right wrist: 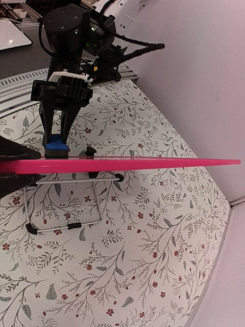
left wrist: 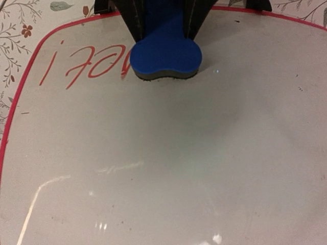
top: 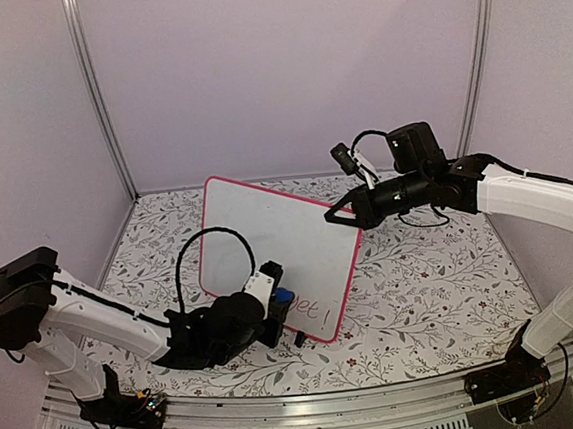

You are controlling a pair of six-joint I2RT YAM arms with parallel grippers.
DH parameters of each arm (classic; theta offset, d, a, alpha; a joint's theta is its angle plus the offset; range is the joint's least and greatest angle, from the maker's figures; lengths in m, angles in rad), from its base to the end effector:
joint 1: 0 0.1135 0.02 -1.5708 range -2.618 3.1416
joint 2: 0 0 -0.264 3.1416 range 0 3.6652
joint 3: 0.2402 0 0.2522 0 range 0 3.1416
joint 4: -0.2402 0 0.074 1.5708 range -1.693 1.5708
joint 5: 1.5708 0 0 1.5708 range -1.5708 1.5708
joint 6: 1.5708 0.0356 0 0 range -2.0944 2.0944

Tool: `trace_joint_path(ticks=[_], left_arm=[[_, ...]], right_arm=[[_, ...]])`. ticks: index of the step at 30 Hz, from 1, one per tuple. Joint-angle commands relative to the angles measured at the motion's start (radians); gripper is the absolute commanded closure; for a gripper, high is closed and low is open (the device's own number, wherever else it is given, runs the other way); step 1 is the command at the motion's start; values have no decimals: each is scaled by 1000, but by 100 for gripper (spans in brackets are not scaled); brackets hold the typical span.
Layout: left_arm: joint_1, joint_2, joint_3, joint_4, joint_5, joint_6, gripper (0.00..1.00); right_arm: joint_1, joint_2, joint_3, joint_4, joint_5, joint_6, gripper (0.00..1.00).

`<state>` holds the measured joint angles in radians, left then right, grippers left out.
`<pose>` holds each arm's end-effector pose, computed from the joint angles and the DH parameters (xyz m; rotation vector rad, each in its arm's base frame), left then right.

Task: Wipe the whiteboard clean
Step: Erase the center of the whiteboard.

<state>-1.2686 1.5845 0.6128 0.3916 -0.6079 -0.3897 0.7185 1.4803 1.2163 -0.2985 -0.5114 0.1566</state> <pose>0.1080 -0.2781 0.1524 0.5522 1.9832 -0.3785 0.2423 0.2350 0.3144 -0.9216 2.0407 1.0428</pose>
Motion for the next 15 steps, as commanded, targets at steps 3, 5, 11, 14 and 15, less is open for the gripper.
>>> trace_joint_path(ticks=[3, 5, 11, 14, 15], left_arm=[[1, 41, -42, -27, 38, -37, 98], [-1, 41, -47, -28, 40, -43, 98], [-11, 57, -60, -32, 51, -72, 99], [-15, 69, -68, -32, 53, -87, 99], [-16, 74, -70, -33, 55, -91, 99]], right_arm=[[21, 17, 0, -40, -32, -49, 100], [21, 18, -1, -39, -32, -49, 100], [21, 20, 0, -41, -33, -51, 100], [21, 20, 3, -43, -33, -51, 100], [21, 20, 3, -44, -33, -51, 100]])
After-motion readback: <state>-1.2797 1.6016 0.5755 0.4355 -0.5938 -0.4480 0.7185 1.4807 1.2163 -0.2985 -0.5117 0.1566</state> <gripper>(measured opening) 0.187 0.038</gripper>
